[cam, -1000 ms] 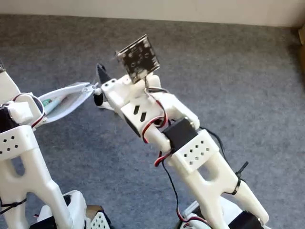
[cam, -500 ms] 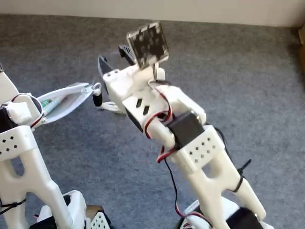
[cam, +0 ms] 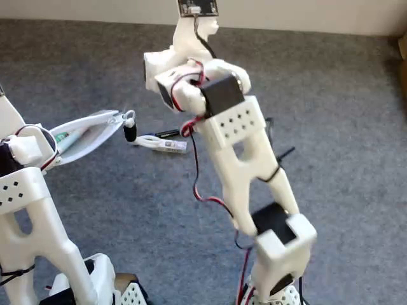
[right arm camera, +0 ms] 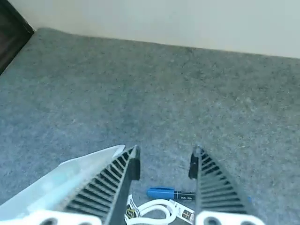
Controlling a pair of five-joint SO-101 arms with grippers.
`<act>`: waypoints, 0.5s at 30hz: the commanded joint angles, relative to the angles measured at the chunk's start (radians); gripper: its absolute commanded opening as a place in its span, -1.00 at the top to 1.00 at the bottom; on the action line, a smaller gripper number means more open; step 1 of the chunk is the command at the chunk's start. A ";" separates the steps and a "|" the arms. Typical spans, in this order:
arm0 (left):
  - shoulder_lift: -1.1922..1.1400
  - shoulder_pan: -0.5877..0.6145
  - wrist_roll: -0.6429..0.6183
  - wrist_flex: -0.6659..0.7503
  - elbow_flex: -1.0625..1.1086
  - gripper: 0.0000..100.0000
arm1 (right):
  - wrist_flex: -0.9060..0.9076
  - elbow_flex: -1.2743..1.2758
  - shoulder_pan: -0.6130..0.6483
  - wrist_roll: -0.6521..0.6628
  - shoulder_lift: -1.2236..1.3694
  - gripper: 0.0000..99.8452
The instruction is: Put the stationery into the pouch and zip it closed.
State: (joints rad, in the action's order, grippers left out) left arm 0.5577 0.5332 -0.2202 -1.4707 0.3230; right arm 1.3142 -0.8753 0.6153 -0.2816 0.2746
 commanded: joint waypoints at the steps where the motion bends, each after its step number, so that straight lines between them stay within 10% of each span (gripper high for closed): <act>1: 0.005 0.013 0.006 0.015 0.002 0.99 | 0.065 -0.231 -0.015 -0.014 0.070 0.67; 15: -0.001 0.012 0.006 0.017 0.002 0.99 | 0.222 -0.337 -0.068 -0.121 0.246 0.67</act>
State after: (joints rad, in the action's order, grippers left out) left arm 0.5577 0.5347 -0.2202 -1.4707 0.3230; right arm 1.4860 -1.1592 0.5631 -0.3659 0.5432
